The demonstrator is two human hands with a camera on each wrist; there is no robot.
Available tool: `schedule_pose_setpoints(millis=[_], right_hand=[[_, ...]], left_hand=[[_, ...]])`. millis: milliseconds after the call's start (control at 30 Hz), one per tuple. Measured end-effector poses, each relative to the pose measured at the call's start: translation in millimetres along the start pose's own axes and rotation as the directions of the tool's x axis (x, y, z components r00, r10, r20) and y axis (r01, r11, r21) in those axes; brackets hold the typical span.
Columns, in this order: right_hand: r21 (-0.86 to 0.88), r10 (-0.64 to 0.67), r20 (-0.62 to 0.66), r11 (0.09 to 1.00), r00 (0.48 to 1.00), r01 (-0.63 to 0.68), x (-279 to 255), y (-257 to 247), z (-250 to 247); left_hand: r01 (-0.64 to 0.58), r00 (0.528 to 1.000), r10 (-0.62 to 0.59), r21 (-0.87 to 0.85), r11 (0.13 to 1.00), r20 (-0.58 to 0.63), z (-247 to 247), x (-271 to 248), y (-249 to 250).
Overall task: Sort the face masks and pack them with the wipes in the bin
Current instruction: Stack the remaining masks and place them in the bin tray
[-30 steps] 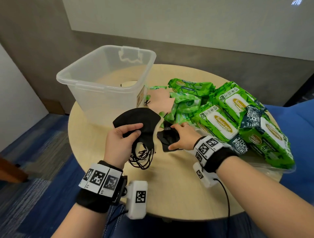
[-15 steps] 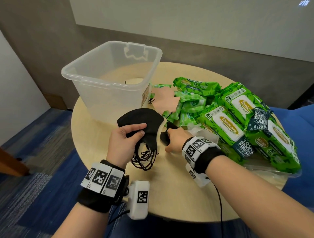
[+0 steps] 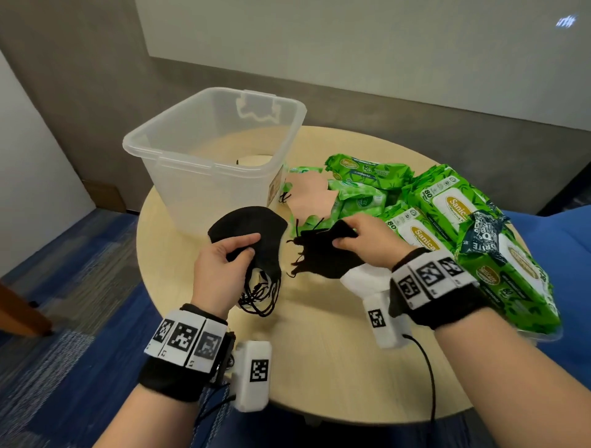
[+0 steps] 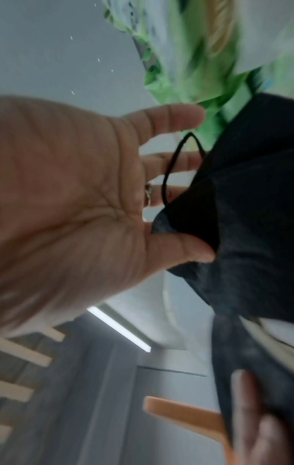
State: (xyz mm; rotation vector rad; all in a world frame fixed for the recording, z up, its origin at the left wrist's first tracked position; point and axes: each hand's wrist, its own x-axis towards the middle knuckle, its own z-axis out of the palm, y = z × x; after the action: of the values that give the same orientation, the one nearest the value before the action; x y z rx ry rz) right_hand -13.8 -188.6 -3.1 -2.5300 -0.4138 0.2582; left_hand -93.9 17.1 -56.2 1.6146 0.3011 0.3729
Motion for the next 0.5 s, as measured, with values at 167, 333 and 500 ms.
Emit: schedule_pose_setpoints(millis=[167, 333, 500], right_hand=[[0.324, -0.168, 0.220, 0.942, 0.961, 0.090, -34.8, -14.6, -37.2], [0.289, -0.260, 0.343, 0.944, 0.903, 0.162, -43.8, -24.7, -36.4], [0.195, -0.267, 0.127, 0.951, 0.955, 0.239, -38.7, -28.5, -25.7]], left_hand=[[-0.110, 0.993, 0.114, 0.161, 0.981, -0.018, 7.4, -5.4, 5.6], [-0.041, 0.969, 0.056, -0.065, 0.997, 0.239, 22.9, -18.6, 21.3], [0.080, 0.890, 0.039, -0.239, 0.968, 0.454, 33.0, -35.3, 39.2]])
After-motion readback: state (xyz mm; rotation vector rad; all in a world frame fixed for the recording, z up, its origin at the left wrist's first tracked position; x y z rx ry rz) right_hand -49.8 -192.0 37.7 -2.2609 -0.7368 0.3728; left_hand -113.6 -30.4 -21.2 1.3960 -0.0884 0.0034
